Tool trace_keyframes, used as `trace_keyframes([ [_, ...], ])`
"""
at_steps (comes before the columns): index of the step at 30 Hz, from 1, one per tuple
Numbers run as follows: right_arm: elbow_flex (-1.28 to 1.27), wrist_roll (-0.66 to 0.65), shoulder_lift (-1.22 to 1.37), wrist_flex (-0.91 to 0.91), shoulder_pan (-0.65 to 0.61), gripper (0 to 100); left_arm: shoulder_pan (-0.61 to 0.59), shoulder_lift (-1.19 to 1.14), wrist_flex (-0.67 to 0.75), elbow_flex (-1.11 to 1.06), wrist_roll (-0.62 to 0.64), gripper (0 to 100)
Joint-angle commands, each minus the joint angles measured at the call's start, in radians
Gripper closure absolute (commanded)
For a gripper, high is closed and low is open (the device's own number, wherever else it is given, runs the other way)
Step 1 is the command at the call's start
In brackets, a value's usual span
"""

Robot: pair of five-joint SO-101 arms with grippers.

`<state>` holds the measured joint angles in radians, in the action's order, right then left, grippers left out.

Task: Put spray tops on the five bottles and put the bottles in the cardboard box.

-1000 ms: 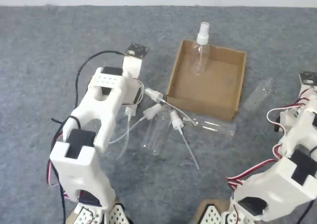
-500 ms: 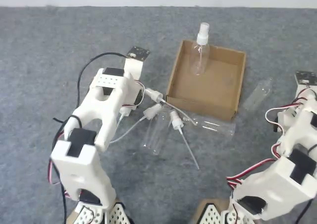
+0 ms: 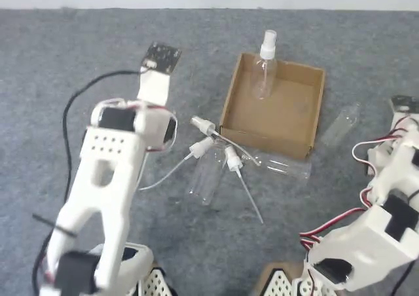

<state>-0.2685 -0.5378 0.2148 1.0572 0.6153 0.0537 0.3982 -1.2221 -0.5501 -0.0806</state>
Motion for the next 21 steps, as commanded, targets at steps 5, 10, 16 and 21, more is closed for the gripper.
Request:
trace_keyframes([
  [5,0.293,-0.011,-0.016,0.229,-0.012,73.4,-0.006,0.221,0.141,-0.214,0.009,99],
  [10,0.311,-0.144,-0.007,0.326,-0.01,73.5,-0.006,0.265,0.186,-0.297,0.008,99],
  [16,0.253,-0.155,-0.007,0.329,-0.041,73.4,-0.006,0.269,0.186,-0.3,0.008,99],
  [21,0.172,-0.112,-0.007,0.277,-0.073,73.4,-0.006,0.269,0.186,-0.303,0.006,99],
])
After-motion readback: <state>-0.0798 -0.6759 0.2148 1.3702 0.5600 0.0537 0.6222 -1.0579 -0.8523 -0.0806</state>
